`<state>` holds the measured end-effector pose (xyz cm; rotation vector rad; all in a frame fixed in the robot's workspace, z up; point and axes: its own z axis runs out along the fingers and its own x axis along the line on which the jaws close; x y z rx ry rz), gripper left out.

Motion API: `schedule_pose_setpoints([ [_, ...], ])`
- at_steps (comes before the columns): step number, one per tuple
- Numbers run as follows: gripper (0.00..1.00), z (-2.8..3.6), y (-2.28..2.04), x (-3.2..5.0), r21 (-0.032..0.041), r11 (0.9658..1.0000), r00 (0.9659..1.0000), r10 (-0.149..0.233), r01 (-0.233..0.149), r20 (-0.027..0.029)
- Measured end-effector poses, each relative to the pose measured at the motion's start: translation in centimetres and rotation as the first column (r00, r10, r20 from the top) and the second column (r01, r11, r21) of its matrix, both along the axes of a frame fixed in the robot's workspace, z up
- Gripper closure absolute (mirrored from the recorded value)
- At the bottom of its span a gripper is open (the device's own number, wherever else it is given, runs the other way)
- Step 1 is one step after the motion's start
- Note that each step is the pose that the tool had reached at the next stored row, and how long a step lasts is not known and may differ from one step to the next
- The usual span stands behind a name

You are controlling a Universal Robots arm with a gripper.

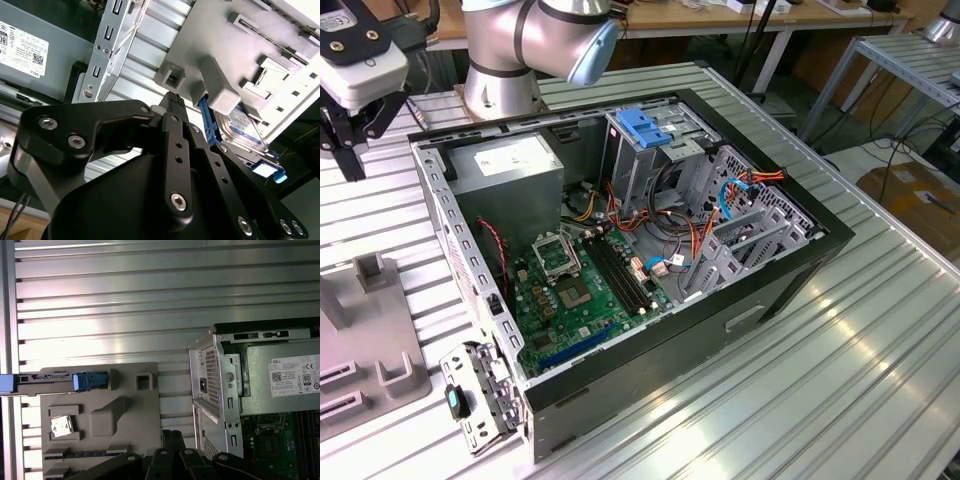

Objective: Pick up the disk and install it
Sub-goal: 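Reach for the disk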

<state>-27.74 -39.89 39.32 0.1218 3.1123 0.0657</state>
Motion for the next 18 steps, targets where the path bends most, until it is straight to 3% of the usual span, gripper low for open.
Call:
schedule_pose_setpoints([
  [12, 0.89, -0.01, 0.00, -2.06, 0.0000, 1.0000, 1.0000, 0.000, 0.000, 0.0001],
  [18, 0.89, -0.01, 0.00, -2.21, 0.0001, 1.0000, 1.0000, 0.000, 0.000, 0.0000],
])
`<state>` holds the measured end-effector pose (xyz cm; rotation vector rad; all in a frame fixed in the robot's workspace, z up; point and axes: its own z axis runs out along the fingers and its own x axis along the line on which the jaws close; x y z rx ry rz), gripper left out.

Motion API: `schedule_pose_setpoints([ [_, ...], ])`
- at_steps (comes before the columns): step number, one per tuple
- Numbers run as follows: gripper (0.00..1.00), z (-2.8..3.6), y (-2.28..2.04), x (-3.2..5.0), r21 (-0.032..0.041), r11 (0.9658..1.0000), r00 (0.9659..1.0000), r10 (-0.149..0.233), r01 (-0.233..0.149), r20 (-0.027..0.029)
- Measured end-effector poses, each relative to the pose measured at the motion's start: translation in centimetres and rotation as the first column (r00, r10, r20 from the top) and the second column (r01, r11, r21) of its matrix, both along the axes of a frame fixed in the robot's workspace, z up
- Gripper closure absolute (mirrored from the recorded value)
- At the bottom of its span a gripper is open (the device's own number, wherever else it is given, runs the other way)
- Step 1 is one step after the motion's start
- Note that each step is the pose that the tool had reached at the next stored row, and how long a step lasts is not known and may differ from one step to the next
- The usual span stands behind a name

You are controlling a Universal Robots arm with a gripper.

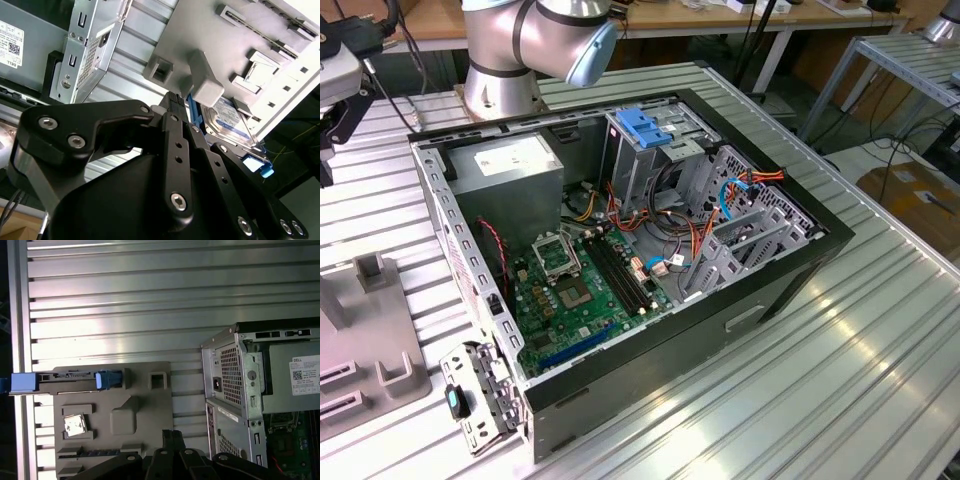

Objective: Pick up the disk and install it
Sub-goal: 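Reach for the disk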

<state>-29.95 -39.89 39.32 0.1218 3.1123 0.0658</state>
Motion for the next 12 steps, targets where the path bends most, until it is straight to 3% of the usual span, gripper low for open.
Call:
schedule_pose_setpoints([
  [6, 0.89, 0.00, 0.04, -0.02, 0.0000, 1.0000, 1.0000, 0.000, 0.000, 0.0001],
  [12, 0.89, 0.00, 0.51, -0.03, -0.0001, 1.0000, 1.0000, 0.000, 0.000, 0.0000],
])
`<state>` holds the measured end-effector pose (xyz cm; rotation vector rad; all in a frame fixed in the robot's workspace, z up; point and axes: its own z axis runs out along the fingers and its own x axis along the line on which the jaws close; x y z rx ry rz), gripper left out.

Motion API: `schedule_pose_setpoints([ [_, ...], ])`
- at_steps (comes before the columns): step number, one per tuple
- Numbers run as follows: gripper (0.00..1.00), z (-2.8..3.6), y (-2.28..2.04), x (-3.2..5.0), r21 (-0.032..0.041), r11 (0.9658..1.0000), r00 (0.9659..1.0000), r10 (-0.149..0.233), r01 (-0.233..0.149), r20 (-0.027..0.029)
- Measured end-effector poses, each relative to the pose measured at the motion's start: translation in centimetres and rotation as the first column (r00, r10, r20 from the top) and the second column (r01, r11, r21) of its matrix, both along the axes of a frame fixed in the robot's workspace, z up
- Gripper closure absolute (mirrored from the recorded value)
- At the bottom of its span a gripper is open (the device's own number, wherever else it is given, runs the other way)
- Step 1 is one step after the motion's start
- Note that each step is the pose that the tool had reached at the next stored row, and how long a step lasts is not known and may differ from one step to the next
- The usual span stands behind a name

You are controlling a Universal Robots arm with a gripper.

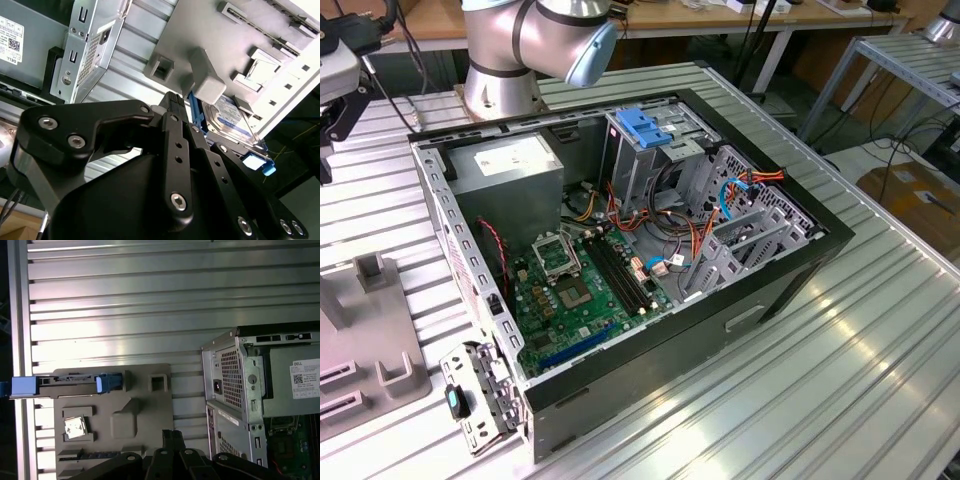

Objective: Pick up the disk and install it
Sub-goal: 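Reach for the disk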

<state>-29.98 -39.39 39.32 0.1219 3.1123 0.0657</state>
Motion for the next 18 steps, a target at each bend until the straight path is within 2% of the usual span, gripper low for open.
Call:
schedule_pose_setpoints([
  [7, 0.89, 0.00, 0.68, -0.04, 0.0000, 1.0000, 1.0000, 0.000, 0.000, 0.0000],
  [15, 0.89, -0.02, 2.18, -0.17, 0.0001, 1.0000, 1.0000, 0.000, 0.000, 0.0001],
  [18, 0.89, -0.04, 2.87, -0.32, 0.0001, 1.0000, 1.0000, 0.000, 0.000, 0.0001],
])
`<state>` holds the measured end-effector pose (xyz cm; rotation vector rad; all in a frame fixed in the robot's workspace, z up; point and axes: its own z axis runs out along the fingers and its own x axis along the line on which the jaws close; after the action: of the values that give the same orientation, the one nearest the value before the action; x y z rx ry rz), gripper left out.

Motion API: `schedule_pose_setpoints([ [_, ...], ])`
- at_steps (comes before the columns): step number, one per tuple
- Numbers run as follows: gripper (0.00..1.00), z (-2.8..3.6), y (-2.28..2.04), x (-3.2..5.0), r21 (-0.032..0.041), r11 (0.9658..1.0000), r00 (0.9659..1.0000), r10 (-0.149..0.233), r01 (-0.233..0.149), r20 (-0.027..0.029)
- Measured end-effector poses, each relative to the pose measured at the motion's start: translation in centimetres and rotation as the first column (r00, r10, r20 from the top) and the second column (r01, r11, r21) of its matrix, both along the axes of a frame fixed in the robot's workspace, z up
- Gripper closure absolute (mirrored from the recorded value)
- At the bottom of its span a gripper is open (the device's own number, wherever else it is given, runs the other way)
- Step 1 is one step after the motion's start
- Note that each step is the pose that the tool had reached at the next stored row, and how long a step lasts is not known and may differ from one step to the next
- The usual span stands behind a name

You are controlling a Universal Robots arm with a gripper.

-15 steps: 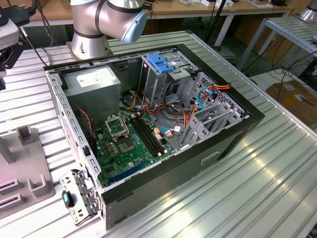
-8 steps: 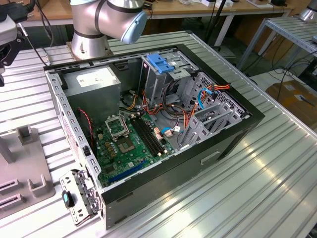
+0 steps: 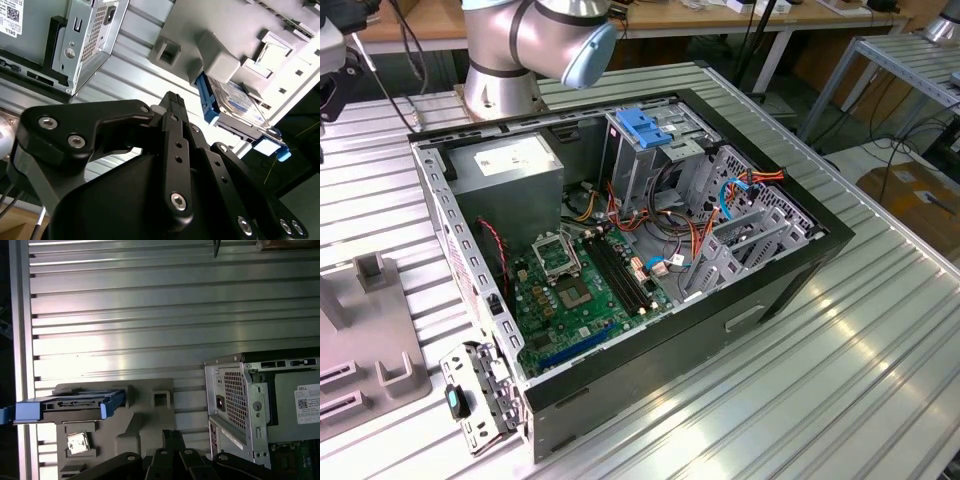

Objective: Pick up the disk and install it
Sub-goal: 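Reach for the disk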

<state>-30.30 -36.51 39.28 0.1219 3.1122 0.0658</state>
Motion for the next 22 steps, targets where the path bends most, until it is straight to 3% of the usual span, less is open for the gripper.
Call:
schedule_pose_setpoints([
  [4, 0.89, -0.02, 0.37, -0.24, 0.0000, 1.0000, 1.0000, 0.000, 0.000, -0.0001],
  [14, 0.89, -0.03, 0.40, -0.55, 0.0000, 1.0000, 1.0000, 0.000, 0.000, 0.0000],
  [16, 0.89, -0.07, 0.41, -1.49, 0.0000, 1.0000, 1.0000, 0.000, 0.000, -0.0001],
  [22, 0.89, -0.36, 0.62, -5.34, -0.0001, 1.0000, 1.0000, 0.000, 0.000, -0.0001],
])
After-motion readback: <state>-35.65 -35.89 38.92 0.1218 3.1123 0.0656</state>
